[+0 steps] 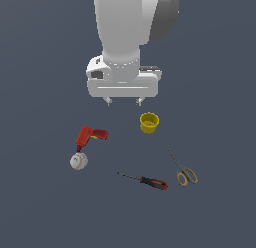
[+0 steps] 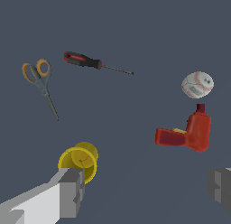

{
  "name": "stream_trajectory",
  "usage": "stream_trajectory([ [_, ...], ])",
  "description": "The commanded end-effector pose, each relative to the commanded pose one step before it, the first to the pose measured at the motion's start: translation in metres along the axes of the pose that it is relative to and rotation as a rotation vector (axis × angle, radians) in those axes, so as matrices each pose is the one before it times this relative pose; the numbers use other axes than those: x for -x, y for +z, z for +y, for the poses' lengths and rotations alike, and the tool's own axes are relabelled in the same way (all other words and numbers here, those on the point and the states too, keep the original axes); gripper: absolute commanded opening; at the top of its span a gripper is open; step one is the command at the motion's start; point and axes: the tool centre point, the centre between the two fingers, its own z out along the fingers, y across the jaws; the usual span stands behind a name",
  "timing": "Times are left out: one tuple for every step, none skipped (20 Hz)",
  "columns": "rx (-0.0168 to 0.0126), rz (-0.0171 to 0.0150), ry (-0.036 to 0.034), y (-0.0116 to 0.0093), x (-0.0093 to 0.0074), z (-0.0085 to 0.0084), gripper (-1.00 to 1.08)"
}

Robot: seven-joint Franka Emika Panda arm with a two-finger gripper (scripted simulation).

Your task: Pick up a designated object from a clutter of objects.

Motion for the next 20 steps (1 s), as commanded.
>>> stream_trajectory([
  [0.00000,0.00000,0.00000,0.00000,0.00000,0.00001,1.00],
  [0.00018,0.00118,-0.00005,-0.00038,-0.00023,0.00038,1.00],
  [0.00055,0.00380,-0.00013,-0.00129,-0.00055,0.00113,1.00],
  [0.00091,0.00611,-0.00020,-0.00205,-0.00094,0.00188,1.00],
  [0.00129,0.00844,-0.00028,-0.00283,-0.00131,0.00262,1.00],
  [0.00171,0.01071,-0.00036,-0.00360,-0.00163,0.00334,1.00],
  [0.00168,0.01010,-0.00035,-0.00340,-0.00155,0.00318,1.00],
  [0.00131,0.00757,-0.00027,-0.00255,-0.00116,0.00240,1.00],
  [0.00089,0.00504,-0.00020,-0.00169,-0.00078,0.00161,1.00],
  [0.00046,0.00254,-0.00011,-0.00086,-0.00038,0.00080,1.00],
  [0.00000,0.00000,0.00000,0.00000,0.00000,0.00001,1.00],
  [-0.00037,-0.00204,0.00008,0.00068,0.00033,-0.00067,1.00],
  [-0.00016,-0.00096,-0.00008,0.00035,0.00010,-0.00029,1.00],
  [0.00018,0.00005,-0.00118,0.00011,-0.00019,-0.00004,1.00],
  [0.00041,0.00021,-0.00263,0.00023,-0.00049,-0.00001,1.00],
  [0.00063,0.00016,-0.00426,0.00044,-0.00076,-0.00008,1.00],
  [0.00083,-0.00002,-0.00592,0.00069,-0.00102,-0.00017,1.00],
  [0.00102,-0.00019,-0.00756,0.00094,-0.00128,-0.00026,1.00],
  [0.00120,-0.00032,-0.00918,0.00118,-0.00154,-0.00035,1.00],
  [0.00137,-0.00044,-0.01080,0.00141,-0.00180,-0.00043,1.00],
])
